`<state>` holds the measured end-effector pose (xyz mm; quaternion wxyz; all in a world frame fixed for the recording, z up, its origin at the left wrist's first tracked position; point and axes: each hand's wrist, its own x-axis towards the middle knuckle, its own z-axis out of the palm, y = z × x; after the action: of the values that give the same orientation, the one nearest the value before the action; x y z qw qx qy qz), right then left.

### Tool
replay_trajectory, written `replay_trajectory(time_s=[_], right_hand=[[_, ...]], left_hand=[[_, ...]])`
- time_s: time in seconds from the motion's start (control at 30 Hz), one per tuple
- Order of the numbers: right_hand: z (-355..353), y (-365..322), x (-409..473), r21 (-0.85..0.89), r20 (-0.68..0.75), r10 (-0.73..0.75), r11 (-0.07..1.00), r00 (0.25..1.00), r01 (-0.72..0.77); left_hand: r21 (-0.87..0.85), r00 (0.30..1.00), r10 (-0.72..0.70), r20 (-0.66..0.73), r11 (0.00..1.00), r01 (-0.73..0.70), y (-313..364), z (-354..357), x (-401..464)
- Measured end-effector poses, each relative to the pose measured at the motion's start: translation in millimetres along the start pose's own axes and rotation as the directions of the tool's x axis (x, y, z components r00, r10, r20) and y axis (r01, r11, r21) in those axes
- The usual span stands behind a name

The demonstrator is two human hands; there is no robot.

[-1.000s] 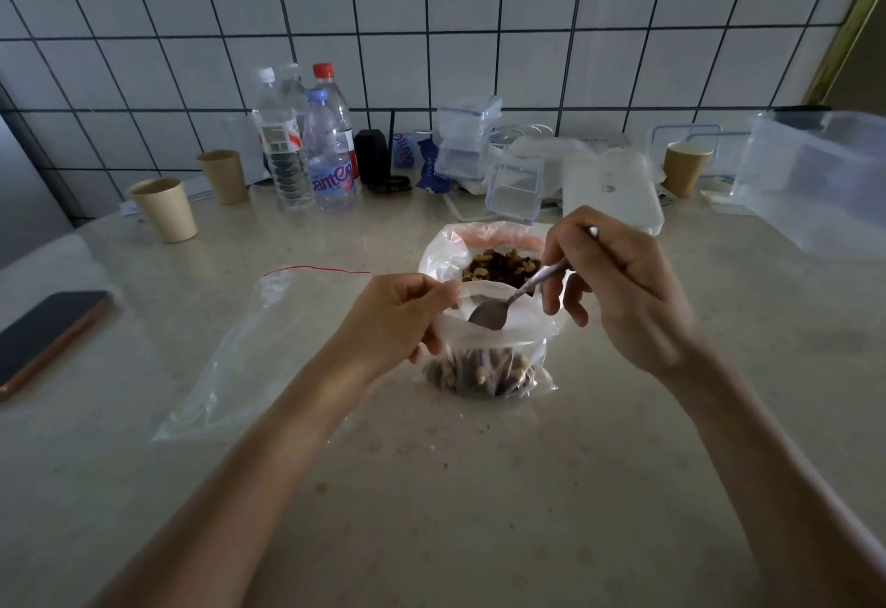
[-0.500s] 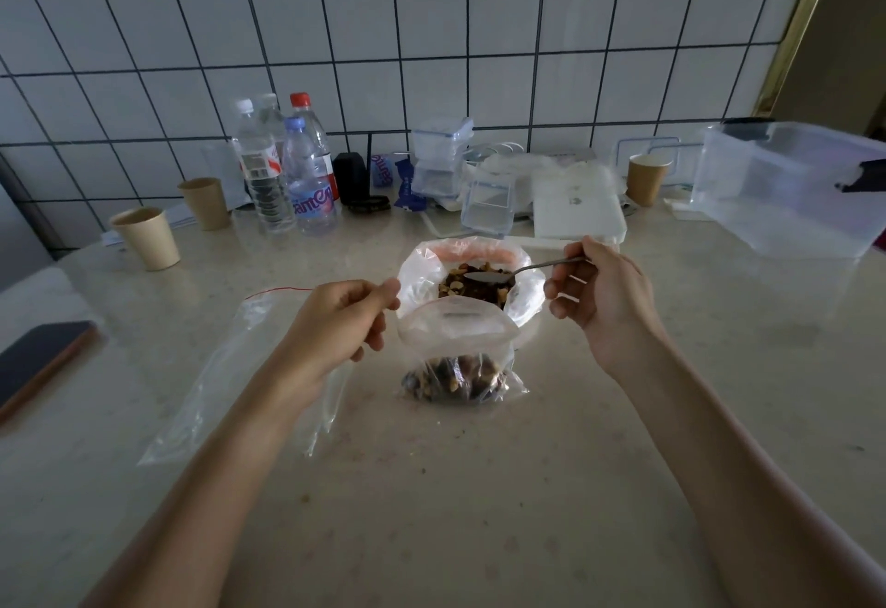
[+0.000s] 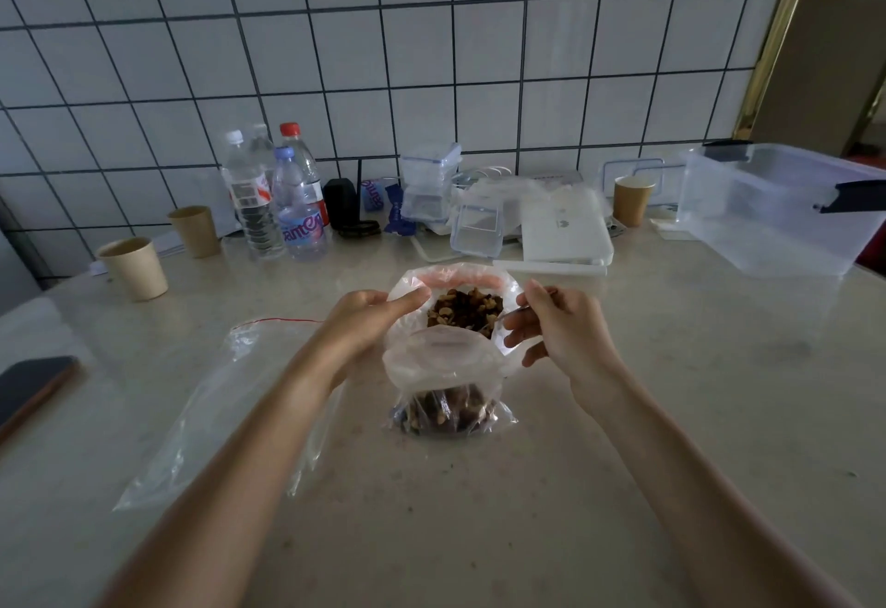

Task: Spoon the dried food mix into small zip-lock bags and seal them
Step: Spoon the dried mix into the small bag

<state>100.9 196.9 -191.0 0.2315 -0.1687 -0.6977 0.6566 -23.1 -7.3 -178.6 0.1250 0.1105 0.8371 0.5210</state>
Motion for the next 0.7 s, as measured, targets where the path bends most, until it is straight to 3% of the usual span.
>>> replay_trajectory(time_s=[0.13,0.27,0.5,0.7], right_hand=[[4.7,9.5,3.0,-0.067,0.004,-0.040,0.997,0.999,0.040],[7.5,17.5,8.5,-0.053,-0.046,-0.036,0.998,0.998,0.033],[11.8,23.4,9.4,-0.065,-0.121,-0.073,0.996,0.990,0.065],[13.4,21.1,4.3,-0.059,-0.052,-0.056,0.997,0.997,0.053]], left_hand=[[-0.076,0.996,0.065,0.062,0.995,-0.060,-11.0,7.1,3.4],[-0.050,0.989,0.140,0.056,0.989,-0.137,-21.5,9.6,8.3],[-0.195,0.979,0.161,0.122,0.972,-0.135,-23.4,11.1,7.1],[-0.283,0.968,0.183,0.173,0.950,-0.130,-20.8,14.3,3.2]])
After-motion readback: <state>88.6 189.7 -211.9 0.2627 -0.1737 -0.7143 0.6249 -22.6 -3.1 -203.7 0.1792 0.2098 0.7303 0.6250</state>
